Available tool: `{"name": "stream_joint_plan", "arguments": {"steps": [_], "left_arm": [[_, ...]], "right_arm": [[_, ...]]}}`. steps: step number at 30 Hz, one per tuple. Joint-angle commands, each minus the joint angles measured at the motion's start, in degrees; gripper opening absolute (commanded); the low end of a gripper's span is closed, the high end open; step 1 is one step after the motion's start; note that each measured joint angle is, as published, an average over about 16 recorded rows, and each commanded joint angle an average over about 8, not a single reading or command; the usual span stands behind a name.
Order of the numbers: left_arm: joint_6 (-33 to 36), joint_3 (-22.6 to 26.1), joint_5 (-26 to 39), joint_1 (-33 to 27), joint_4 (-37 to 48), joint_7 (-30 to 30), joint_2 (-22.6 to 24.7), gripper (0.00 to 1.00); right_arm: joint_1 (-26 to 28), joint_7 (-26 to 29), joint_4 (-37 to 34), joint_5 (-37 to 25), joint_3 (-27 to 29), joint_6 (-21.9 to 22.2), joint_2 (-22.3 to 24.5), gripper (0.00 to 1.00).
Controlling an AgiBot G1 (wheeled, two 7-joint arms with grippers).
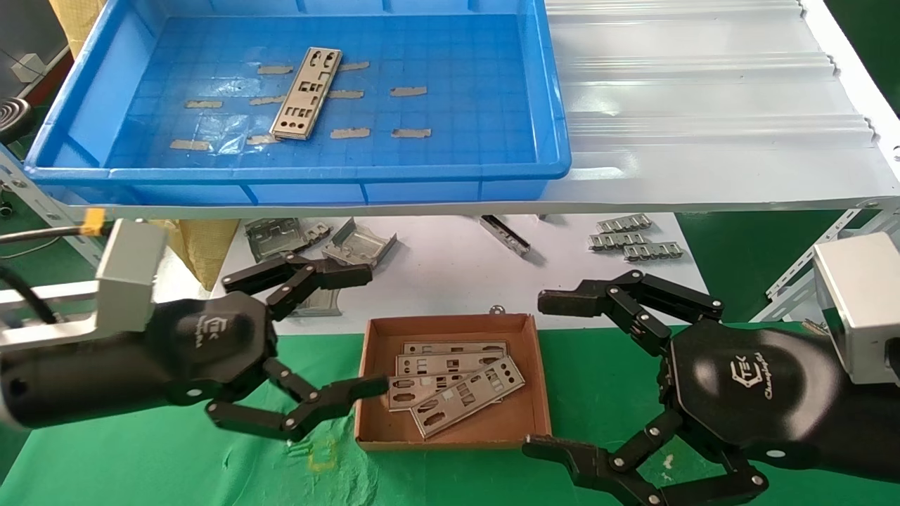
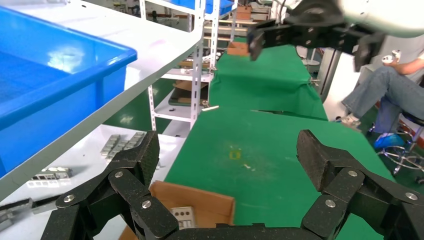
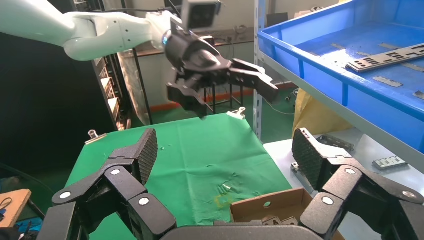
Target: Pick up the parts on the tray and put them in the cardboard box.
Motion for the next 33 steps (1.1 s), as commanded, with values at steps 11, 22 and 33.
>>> {"name": "stream_joint_plan", "arguments": {"steps": [11, 22, 33], "left_arm": [[-0.29, -6.41, -2.72, 6.22, -13.76, -7.43, -7.76, 1.0], [-0.33, -8.84, -3.85, 8.58, -18.91, -9.75, -10.64, 1.0], [-0.37, -8.25, -3.61, 8.02, -17.64, -9.35, -9.96, 1.0]], "right_arm": [[0.0, 0.0, 0.0, 0.0, 0.0, 0.0, 0.0, 1.0], [-0.01, 0.0, -0.01, 0.02, 0.01, 0.02, 0.01, 1.0], [-0.01, 0.0, -0.01, 0.02, 0.01, 0.02, 0.01, 1.0]]}}
